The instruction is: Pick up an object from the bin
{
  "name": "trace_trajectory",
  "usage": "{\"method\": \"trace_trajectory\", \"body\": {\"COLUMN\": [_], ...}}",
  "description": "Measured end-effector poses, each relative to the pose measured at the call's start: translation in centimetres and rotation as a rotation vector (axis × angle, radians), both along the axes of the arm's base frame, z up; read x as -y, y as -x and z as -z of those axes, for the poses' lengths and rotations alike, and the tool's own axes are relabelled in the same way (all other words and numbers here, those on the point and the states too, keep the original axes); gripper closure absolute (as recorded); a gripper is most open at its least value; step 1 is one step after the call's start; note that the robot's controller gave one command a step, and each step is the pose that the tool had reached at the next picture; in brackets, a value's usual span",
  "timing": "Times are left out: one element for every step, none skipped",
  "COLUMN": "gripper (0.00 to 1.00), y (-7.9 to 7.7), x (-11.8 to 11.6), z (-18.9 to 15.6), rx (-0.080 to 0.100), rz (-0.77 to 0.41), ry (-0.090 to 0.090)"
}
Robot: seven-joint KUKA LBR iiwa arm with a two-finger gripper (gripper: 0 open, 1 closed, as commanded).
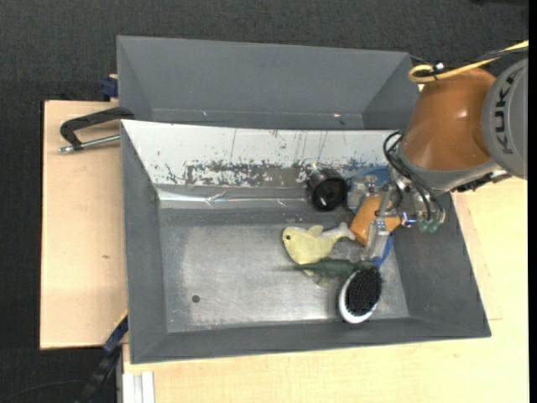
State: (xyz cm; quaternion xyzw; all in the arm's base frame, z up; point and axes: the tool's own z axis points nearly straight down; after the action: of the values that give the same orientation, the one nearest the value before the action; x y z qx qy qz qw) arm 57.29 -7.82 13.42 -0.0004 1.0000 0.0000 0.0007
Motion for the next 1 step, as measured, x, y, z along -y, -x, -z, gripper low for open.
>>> {"method": "trace_trajectory", "body": {"gripper": [0.0], "y": [-0.58], "x": [7.15], "z": [6.08], "rx": [0.013], "rz": [0.02], "ry": [-0.005]}}
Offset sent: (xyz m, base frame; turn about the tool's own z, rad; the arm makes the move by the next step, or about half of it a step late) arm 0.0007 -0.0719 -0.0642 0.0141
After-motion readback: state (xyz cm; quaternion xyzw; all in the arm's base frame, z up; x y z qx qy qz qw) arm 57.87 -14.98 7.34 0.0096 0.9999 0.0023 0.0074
